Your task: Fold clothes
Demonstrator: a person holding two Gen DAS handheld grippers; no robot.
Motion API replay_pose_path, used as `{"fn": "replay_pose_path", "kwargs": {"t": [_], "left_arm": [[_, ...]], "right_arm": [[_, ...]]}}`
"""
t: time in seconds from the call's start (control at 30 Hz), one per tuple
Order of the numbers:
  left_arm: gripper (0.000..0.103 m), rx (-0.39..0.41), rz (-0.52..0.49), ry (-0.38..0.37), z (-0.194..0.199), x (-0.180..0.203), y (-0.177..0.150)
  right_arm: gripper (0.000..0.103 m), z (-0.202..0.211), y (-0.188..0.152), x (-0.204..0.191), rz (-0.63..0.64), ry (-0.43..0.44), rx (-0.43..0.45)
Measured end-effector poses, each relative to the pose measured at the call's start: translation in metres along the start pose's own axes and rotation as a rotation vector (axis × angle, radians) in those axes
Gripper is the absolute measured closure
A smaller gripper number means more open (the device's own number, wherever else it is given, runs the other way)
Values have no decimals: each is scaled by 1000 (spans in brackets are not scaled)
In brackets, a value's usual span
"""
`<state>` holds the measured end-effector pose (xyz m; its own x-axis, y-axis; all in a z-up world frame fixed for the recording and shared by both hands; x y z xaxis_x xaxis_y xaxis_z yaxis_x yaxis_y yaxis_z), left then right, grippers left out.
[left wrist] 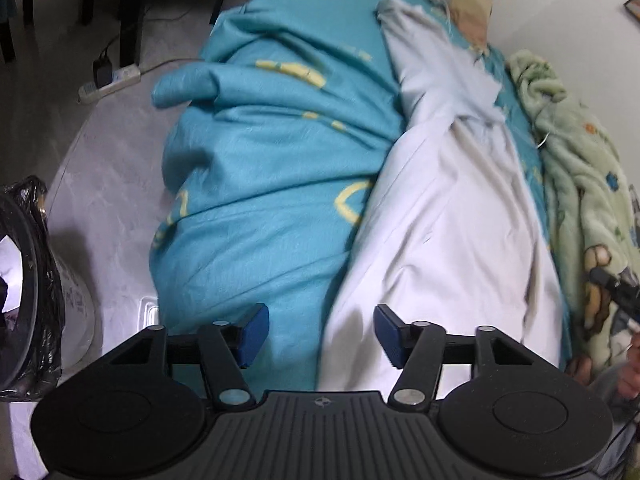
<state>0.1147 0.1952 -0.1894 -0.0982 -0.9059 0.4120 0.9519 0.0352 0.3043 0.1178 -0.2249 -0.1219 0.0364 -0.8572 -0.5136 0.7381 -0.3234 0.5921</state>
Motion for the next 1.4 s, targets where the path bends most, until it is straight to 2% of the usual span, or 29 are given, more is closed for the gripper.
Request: {"fn": "replay_pose_path", "kwargs": {"t": [0.03, 0.1, 0.17, 0.2, 0.23, 0.33, 0.47, 0.6, 0.7, 0.77, 0.87, 0.97, 1.07, 1.1, 1.13, 1.23, 1.37, 1.4], "left_arm": [[66, -26, -32, -4, -3, 5, -2], [75, -88, -113, -7, -10, 21, -6], [81, -131, -207, 25, -13, 35, -10], [96, -146, -243, 52, -13, 42, -11], [101, -159, -270, 82, -14, 47, -12], [101, -170, -370, 181, -4, 70, -13], [101, -127, -504, 243, 30, 128, -11], [101, -90, -670, 224, 49, 215, -27], [101, -94, -743, 200, 25, 272, -54], [101, -109, -755, 191, 0, 293, -69], [100, -158, -741, 182, -43, 295, -86], [94, -206, -706, 185, -68, 280, -95], [69, -188, -660, 181, -67, 266, -91], [56, -167, -644, 172, -63, 266, -89], [49, -143, -634, 167, -59, 265, -86], [47, -104, -613, 178, -54, 258, -83], [48, -154, -616, 189, -76, 256, -96], [51, -167, -623, 192, -81, 256, -99]], "right_arm": [[94, -2, 0, -1, -4, 0, -5], [94, -6, -1, -1, -12, 0, -15], [94, -6, -1, -1, -14, -3, -18], [94, -6, -1, -1, -12, -6, -17], [94, -6, -2, -1, -9, -10, -16], [94, -3, -1, 5, -16, -23, -9], [94, 2, -1, 15, -32, -41, 2], [94, 7, -1, 25, -47, -59, 12], [94, 8, 1, 31, -61, -70, 23], [94, 8, 2, 36, -69, -77, 29], [94, 8, 1, 45, -84, -92, 28], [94, 9, -2, 54, -117, -93, 18], [94, 10, -2, 58, -159, -71, 20], [94, 9, -1, 58, -165, -65, 21], [94, 8, 0, 58, -169, -63, 20], [94, 2, 0, 57, -171, -62, 4], [94, -3, -4, 59, -173, -75, -21], [94, -4, -5, 59, -168, -75, -28]]}}
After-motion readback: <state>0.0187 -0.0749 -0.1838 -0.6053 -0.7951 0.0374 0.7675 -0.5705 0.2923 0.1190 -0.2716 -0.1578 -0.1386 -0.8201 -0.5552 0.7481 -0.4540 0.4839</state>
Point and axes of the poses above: each gripper's, at about its wrist camera, not at the fingertips, and z roughly against the way its jaws point, x to its right, y to its top, the point moved 10 cm from there along -z, roughly the way its jaws point, and after that the axes turned 1 degree about y, right-handed, at the moved point
